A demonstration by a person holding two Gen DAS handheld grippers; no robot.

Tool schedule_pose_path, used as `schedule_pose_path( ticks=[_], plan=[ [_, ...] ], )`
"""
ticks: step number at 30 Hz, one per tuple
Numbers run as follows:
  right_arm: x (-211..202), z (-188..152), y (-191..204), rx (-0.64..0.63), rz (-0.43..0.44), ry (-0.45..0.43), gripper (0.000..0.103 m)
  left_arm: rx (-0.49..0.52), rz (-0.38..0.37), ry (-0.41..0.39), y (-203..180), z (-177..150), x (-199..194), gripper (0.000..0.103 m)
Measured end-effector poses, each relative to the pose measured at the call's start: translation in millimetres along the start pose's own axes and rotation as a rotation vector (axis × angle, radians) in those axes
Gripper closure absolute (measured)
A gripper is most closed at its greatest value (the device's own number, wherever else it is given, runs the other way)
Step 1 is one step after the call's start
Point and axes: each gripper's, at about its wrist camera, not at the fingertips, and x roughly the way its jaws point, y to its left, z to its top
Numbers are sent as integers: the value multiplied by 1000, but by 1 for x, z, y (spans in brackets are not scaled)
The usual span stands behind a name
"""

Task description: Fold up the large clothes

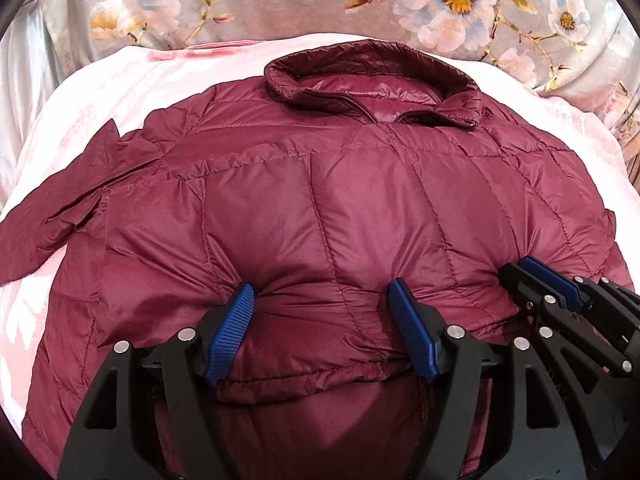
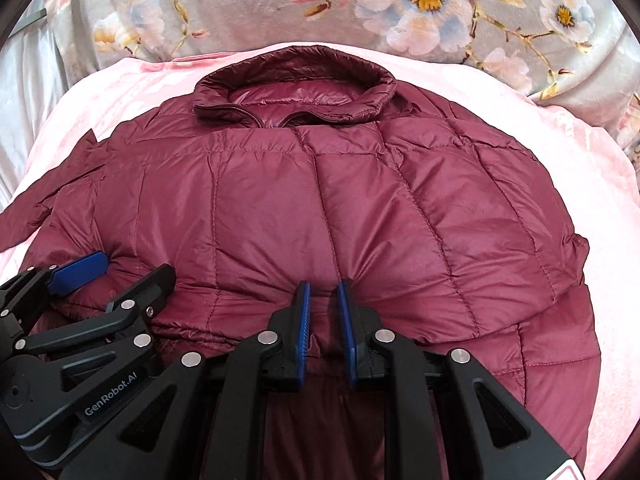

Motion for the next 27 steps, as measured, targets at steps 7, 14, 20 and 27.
schedule_pose_path(
  ticks=[7,14,20,27],
  plan=[
    [0,1,-2,16,16,2,87,-76,-79,-15,17,1,-8,21],
    [-52,-18,10,58,56,-39,65,-426,-119,-99,169,-17,-78,12],
    [-85,-51,63,-77,85,-66,52,-687,103,-104,340,-43,-100,13],
    [-73,-72,80,-113,29,-43,43,-966,249,-116,483,-82,-99,13]
  ],
)
